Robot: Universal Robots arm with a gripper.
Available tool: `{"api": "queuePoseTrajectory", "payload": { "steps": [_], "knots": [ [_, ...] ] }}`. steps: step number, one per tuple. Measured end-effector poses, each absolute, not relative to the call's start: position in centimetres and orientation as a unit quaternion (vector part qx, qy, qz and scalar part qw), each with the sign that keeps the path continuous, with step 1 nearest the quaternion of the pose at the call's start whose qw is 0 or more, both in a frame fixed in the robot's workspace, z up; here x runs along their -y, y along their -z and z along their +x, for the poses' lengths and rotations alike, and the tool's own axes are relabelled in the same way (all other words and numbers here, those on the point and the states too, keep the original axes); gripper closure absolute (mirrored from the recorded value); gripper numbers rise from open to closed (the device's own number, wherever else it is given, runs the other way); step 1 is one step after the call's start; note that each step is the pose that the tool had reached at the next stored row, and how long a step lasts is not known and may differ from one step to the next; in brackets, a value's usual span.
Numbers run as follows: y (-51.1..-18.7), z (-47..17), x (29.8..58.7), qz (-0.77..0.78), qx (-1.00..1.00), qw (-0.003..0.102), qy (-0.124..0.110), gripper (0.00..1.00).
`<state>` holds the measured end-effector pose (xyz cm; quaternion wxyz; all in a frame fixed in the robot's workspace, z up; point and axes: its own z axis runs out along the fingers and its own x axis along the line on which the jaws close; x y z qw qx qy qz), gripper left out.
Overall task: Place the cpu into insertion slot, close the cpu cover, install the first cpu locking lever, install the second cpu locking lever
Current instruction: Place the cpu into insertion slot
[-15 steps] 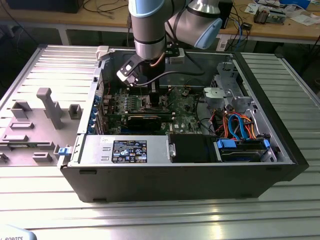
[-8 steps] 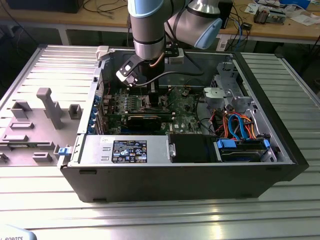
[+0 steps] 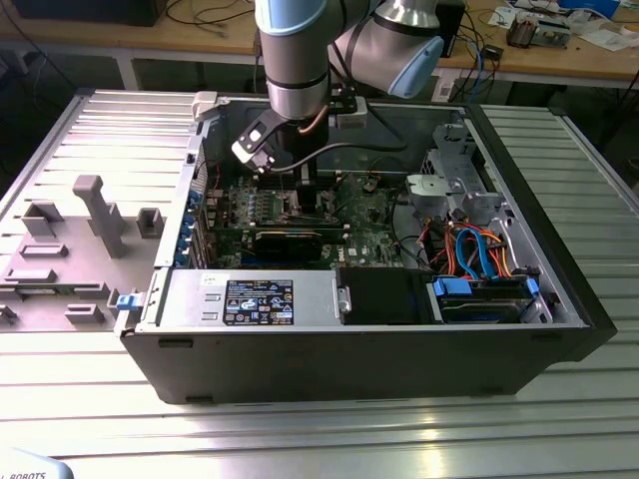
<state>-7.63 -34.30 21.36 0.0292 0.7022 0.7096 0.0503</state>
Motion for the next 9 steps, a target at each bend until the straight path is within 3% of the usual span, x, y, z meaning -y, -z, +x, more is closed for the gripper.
{"api": "queuePoseTrajectory", "payload": {
  "steps": [9],
  "knots": [
    [-20.8,-7.51,34.31,0.705,-0.707,0.03,-0.049,0.45]
  ]
}}
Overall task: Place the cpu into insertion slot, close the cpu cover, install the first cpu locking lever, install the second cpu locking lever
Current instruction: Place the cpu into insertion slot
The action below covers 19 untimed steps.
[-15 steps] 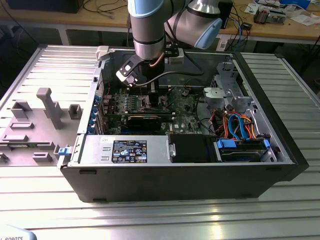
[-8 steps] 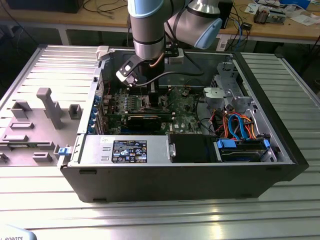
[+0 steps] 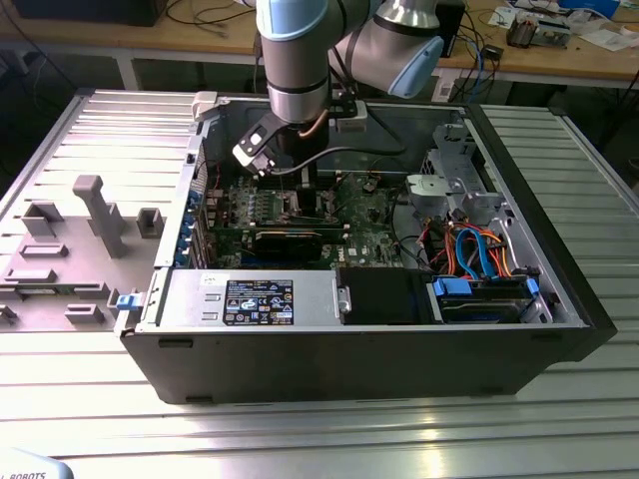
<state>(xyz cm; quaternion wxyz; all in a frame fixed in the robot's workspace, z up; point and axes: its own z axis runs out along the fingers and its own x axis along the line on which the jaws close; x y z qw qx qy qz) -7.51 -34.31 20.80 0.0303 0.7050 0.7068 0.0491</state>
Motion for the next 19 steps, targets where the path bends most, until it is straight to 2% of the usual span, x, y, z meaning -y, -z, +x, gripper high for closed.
{"api": "queuePoseTrajectory", "payload": {
  "steps": [19],
  "knots": [
    [-20.26,-7.38,34.23,0.708,-0.703,0.031,-0.049,0.45]
  ]
}}
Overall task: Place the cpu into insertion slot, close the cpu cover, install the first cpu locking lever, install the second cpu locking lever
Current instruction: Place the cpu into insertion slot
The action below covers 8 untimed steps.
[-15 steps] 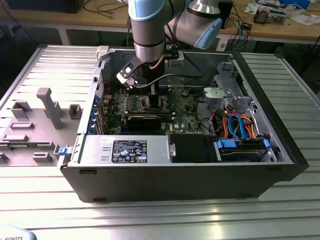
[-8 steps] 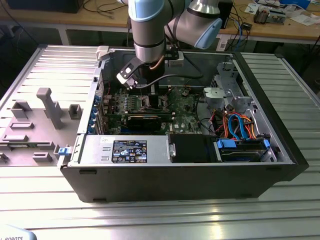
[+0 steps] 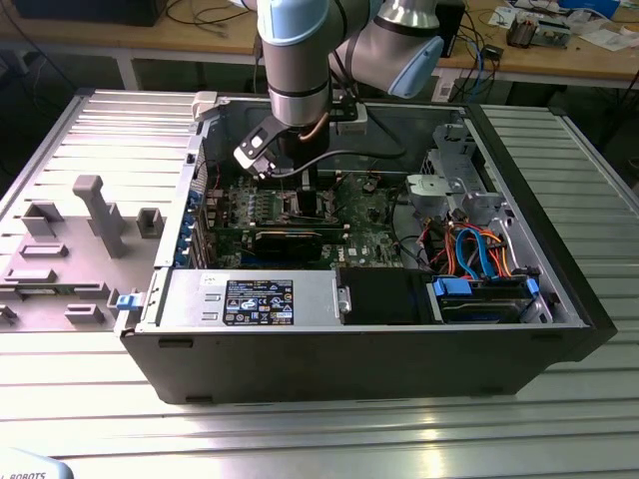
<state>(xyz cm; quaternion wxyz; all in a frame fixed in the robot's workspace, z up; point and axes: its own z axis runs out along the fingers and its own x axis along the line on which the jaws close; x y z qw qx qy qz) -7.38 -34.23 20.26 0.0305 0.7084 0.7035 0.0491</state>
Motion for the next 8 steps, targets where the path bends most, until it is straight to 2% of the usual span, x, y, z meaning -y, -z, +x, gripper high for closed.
{"api": "queuePoseTrajectory", "payload": {
  "steps": [8],
  "knots": [
    [-20.06,-7.37,34.21,0.709,-0.703,0.031,-0.049,0.45]
  ]
}}
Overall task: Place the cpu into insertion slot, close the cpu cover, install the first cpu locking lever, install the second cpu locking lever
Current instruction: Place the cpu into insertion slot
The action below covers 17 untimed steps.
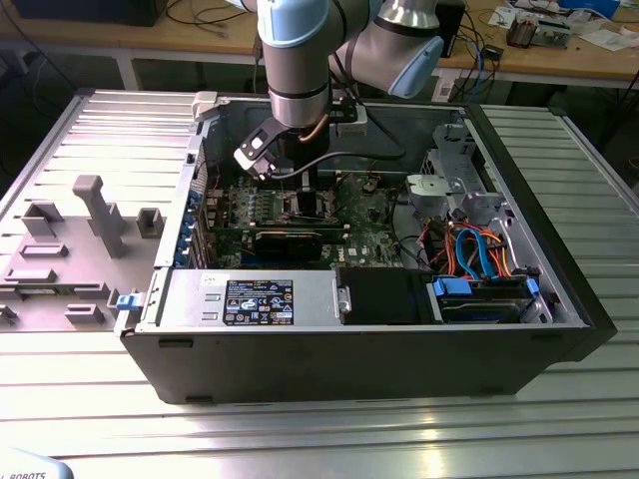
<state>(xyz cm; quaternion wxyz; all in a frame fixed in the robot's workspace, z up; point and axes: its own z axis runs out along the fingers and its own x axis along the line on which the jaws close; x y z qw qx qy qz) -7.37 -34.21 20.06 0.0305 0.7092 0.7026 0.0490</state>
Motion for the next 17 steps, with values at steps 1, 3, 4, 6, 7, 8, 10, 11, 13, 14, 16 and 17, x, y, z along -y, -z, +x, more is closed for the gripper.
{"api": "queuePoseTrajectory", "payload": {
  "steps": [1,3,4,6,7,8,10,11,13,14,16,17],
  "knots": [
    [-20.06,-7.37,34.21,0.709,-0.703,0.031,-0.049,0.45],
    [-20.06,-7.38,34.21,0.709,-0.703,0.031,-0.049,0.45],
    [-20.05,-7.37,34.21,0.709,-0.703,0.031,-0.049,0.45],
    [-20.02,-7.37,34.21,0.709,-0.703,0.031,-0.049,0.45],
    [-19.99,-7.37,34.21,0.709,-0.703,0.031,-0.049,0.45],
    [-19.93,-7.37,34.21,0.709,-0.703,0.031,-0.049,0.45],
    [-19.81,-7.38,34.21,0.709,-0.703,0.031,-0.049,0.45],
    [-19.77,-7.38,34.22,0.709,-0.703,0.031,-0.049,0.45],
    [-19.74,-7.38,34.21,0.709,-0.703,0.031,-0.049,0.45],
    [-19.71,-7.38,34.21,0.709,-0.703,0.031,-0.049,0.45],
    [-19.65,-7.37,34.2,0.709,-0.703,0.03,-0.049,0.44],
    [-19.64,-7.38,34.21,0.709,-0.703,0.031,-0.049,0.38]
  ]
}}
